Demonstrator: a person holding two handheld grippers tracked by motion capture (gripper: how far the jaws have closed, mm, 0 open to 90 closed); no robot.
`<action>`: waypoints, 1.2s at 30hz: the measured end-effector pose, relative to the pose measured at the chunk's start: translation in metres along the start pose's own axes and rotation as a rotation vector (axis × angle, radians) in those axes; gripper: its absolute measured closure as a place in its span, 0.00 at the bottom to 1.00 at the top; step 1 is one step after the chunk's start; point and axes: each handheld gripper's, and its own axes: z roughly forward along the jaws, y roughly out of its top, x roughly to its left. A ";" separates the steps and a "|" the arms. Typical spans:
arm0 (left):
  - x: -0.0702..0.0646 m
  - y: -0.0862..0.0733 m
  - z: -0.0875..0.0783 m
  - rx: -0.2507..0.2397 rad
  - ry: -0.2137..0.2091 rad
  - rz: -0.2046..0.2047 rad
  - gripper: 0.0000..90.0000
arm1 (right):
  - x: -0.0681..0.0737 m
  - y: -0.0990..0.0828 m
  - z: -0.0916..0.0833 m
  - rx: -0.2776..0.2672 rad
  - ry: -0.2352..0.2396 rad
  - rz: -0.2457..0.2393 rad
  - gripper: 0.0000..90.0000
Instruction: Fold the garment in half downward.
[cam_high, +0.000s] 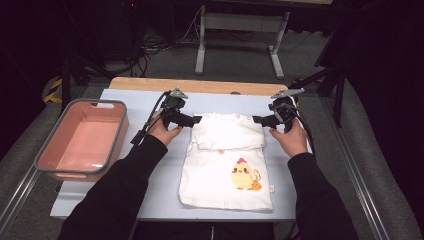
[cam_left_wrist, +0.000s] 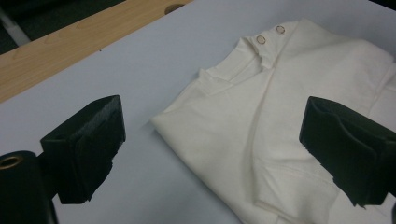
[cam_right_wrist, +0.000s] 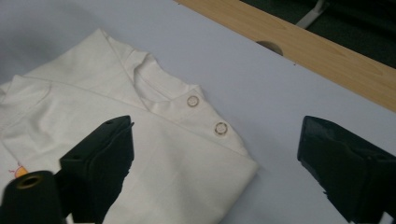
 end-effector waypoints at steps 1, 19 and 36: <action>0.001 0.000 0.003 0.003 0.004 -0.012 0.10 | -0.002 -0.001 0.002 0.006 -0.002 0.006 0.16; 0.020 -0.014 0.050 0.178 0.079 -0.105 0.19 | -0.019 -0.018 0.042 0.155 -0.040 0.077 0.32; 0.017 -0.020 0.066 0.222 0.092 -0.055 0.42 | -0.026 -0.031 0.064 0.239 -0.043 0.098 0.31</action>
